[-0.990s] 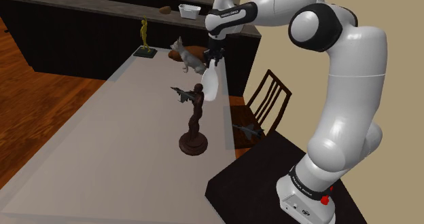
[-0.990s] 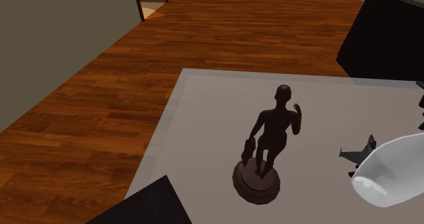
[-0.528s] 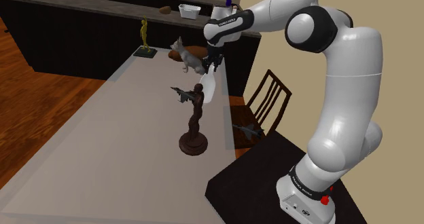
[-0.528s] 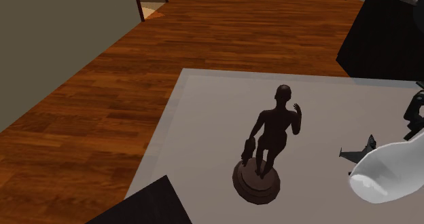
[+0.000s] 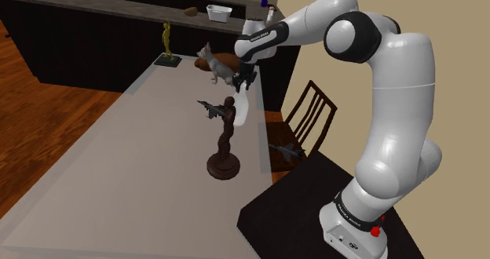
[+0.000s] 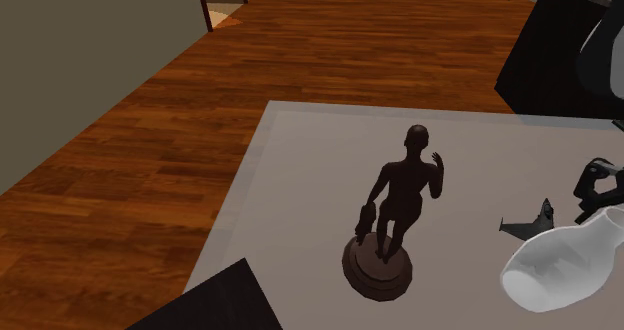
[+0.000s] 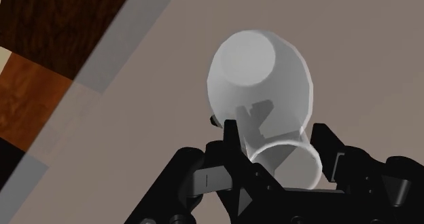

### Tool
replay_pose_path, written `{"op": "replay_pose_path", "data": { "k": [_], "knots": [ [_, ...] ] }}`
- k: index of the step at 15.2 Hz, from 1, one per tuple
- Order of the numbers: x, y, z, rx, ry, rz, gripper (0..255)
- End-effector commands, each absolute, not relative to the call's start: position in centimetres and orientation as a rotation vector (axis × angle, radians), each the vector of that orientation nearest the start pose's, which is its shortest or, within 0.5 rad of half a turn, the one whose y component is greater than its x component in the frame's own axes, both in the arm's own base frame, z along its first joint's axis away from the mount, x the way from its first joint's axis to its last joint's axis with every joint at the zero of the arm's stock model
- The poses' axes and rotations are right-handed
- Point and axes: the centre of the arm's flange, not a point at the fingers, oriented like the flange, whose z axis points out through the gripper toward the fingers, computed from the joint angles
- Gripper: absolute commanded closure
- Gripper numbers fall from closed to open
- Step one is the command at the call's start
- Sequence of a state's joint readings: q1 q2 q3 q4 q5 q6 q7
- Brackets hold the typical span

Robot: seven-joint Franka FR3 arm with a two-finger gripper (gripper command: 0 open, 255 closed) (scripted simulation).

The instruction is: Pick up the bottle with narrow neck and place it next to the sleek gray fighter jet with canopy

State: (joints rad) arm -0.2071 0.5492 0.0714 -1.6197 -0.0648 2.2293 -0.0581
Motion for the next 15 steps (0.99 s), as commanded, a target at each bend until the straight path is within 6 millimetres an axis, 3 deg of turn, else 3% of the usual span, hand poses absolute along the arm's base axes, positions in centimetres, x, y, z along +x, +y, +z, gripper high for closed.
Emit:
{"op": "replay_pose_path", "data": {
  "k": [1, 7, 15],
  "knots": [
    [68.6, -10.2, 30.1, -3.161, 0.081, -0.097, 255],
    [68.6, -10.2, 26.7, -3.161, 0.081, -0.097, 255],
    [68.6, -10.2, 26.7, -3.161, 0.081, -0.097, 255]
  ]
}}
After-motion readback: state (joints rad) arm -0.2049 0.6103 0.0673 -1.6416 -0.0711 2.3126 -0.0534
